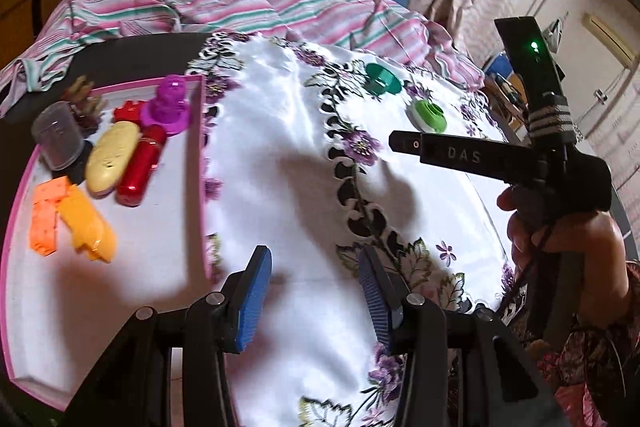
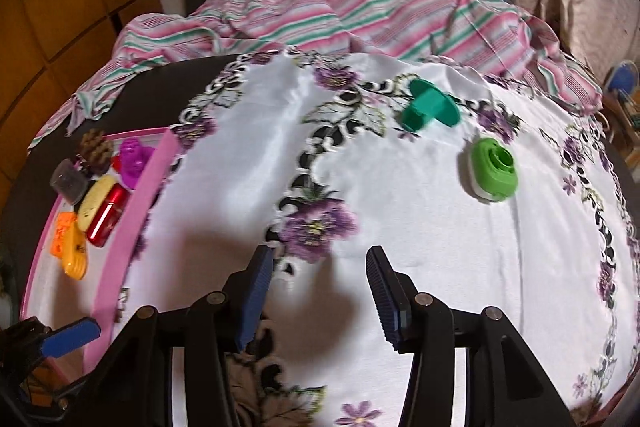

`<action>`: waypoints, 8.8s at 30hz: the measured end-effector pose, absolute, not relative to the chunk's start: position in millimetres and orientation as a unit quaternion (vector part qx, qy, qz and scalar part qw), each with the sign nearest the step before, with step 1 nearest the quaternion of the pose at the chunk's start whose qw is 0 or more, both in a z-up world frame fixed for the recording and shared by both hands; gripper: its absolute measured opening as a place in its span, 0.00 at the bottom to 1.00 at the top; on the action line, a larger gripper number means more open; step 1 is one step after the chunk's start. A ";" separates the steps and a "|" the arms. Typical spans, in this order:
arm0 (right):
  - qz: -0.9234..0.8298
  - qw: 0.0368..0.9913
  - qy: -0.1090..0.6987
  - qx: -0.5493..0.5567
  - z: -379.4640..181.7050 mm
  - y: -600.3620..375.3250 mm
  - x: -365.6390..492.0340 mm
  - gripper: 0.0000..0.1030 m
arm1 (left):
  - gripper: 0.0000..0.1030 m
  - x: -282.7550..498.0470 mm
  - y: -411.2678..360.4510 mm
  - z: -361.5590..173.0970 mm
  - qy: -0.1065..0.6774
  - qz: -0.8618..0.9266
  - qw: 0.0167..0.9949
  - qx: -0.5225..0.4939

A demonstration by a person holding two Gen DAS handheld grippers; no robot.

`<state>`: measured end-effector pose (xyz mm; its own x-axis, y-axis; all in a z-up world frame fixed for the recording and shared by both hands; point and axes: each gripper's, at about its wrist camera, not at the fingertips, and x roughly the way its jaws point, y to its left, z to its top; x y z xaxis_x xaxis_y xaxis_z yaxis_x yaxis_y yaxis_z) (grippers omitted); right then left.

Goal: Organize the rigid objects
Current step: 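Move the right tool to the tablecloth and grasp the green plug-in device, then grasp the teal flanged holder with the left tool while the right tool holds the green device, then carry the teal holder into the tray and open the left tool while the right tool holds the green device, then carry the green plug-in device into the tray and open the right tool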

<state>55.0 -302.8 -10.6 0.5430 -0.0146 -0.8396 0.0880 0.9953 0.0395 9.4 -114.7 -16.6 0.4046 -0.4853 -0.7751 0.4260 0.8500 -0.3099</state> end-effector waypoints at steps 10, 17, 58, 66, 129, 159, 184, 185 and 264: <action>-0.105 0.865 0.485 0.074 -25.3 -394.6 72.6 0.65 | 0.44 10.9 -150.0 -20.7 0.480 -0.301 0.824 -0.005; -0.147 0.874 0.448 0.115 -20.7 -463.3 100.4 0.76 | 0.44 10.4 -163.3 -26.7 0.489 -0.309 0.816 0.006; -0.190 0.812 0.516 0.194 -65.3 -520.0 132.3 0.51 | 0.49 218.6 -381.0 -46.0 0.432 -0.279 0.847 0.138; -0.193 0.811 0.516 0.196 -66.4 -520.3 133.3 0.52 | 0.46 230.9 -395.6 -60.9 0.425 -0.289 0.846 0.142; -0.193 0.819 0.514 0.167 -67.9 -516.9 135.6 0.51 | 0.30 177.3 -331.0 -31.3 0.407 -0.289 0.865 0.059; -0.118 0.854 0.491 0.126 -53.1 -472.9 129.9 0.51 | 0.30 34.6 -116.9 11.7 0.373 -0.227 0.898 -0.053; -0.052 0.895 0.432 0.097 -22.5 -424.5 114.1 0.51 | 0.30 9.7 35.9 -38.4 0.419 -0.073 0.900 -0.093; -0.049 0.895 0.433 0.097 -21.5 -422.0 113.1 0.51 | 0.30 10.9 37.6 -40.5 0.422 -0.070 0.899 -0.092; 0.195 0.840 0.496 0.098 -15.7 -111.3 21.0 0.59 | 0.45 -46.8 64.2 3.0 0.392 0.035 0.919 -0.030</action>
<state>21.0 -111.3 -15.7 0.4314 0.4254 -0.7956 -0.2316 0.9045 0.3580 -46.8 64.2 3.0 0.6904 0.0407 -0.7223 -0.0882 0.9957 -0.0282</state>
